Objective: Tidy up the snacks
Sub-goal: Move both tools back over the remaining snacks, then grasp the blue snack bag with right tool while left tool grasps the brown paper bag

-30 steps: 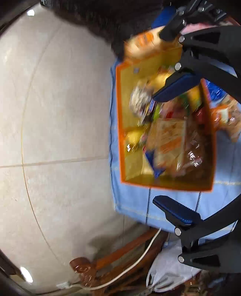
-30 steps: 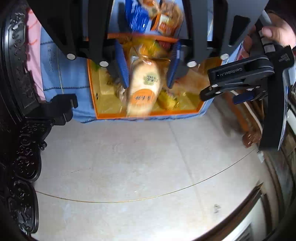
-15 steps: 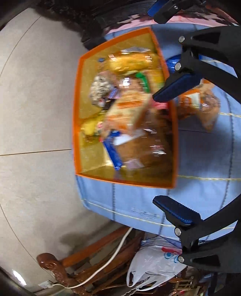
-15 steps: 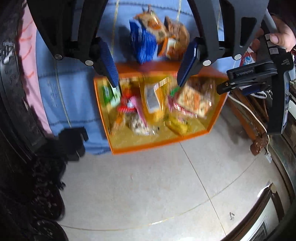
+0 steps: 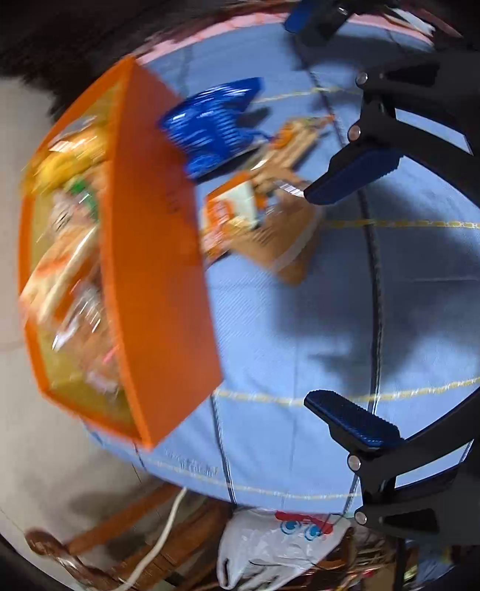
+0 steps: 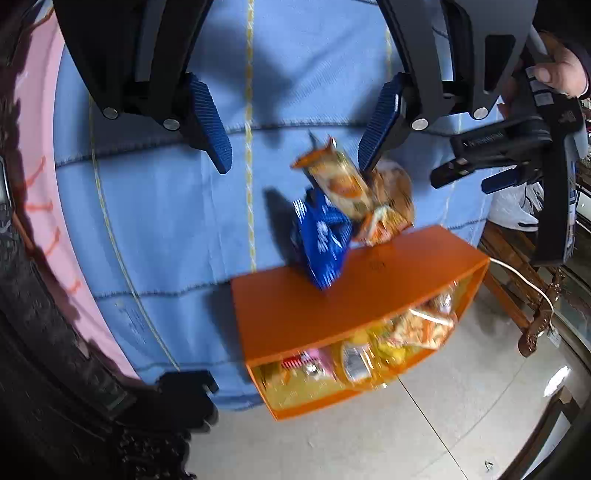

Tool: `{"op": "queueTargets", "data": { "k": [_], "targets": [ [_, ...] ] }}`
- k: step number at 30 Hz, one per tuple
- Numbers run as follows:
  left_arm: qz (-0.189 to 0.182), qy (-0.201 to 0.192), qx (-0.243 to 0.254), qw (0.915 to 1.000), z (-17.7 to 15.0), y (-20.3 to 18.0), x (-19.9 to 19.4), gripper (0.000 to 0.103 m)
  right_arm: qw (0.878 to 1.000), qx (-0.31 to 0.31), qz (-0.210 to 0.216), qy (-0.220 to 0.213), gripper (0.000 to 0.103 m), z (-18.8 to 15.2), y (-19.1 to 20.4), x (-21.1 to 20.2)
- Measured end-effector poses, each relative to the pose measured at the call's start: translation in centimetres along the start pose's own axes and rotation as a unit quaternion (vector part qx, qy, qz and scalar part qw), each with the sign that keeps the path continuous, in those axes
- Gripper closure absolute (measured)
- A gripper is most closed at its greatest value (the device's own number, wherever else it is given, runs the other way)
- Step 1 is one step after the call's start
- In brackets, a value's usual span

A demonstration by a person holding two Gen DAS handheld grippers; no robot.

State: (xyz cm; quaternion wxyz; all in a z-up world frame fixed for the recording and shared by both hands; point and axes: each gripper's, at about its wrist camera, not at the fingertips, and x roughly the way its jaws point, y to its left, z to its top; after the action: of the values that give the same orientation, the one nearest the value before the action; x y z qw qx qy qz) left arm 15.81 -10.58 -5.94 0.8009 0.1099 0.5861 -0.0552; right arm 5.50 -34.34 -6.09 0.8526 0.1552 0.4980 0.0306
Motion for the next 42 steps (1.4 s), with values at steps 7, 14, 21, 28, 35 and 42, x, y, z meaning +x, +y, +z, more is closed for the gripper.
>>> {"op": "queueTargets", "data": {
  "k": [7, 14, 21, 28, 35, 42],
  "targets": [
    [0.003, 0.014, 0.036, 0.9992, -0.4, -1.9, 2.3, 0.004, 1.000, -0.001, 0.001, 0.011, 0.031, -0.1, -0.5, 1.3],
    [-0.023, 0.030, 0.045, 0.9983, 0.8, -3.2, 4.7, 0.004, 1.000, -0.021, 0.008, 0.018, 0.031, 2.0, 0.3, 3.9],
    [-0.043, 0.062, 0.025, 0.9968, 2.2, -3.2, 7.9, 0.004, 0.998, -0.052, 0.022, 0.039, 0.031, 5.6, 2.2, 7.9],
    [-0.057, 0.038, -0.001, 0.9976, 2.7, -1.2, 7.1, 0.035, 0.997, -0.062, 0.005, 0.053, 0.043, 7.1, 3.7, 11.4],
    [-0.097, 0.046, -0.034, 0.9937, 1.8, 1.9, 6.3, 0.040, 0.997, -0.067, 0.030, 0.034, 0.051, 6.0, 4.0, 8.4],
    [-0.109, 0.015, -0.055, 0.9924, -0.2, 5.1, 1.5, 0.039, 0.998, -0.059, 0.032, 0.009, 0.051, 4.0, 3.1, 3.3]
  ]
}}
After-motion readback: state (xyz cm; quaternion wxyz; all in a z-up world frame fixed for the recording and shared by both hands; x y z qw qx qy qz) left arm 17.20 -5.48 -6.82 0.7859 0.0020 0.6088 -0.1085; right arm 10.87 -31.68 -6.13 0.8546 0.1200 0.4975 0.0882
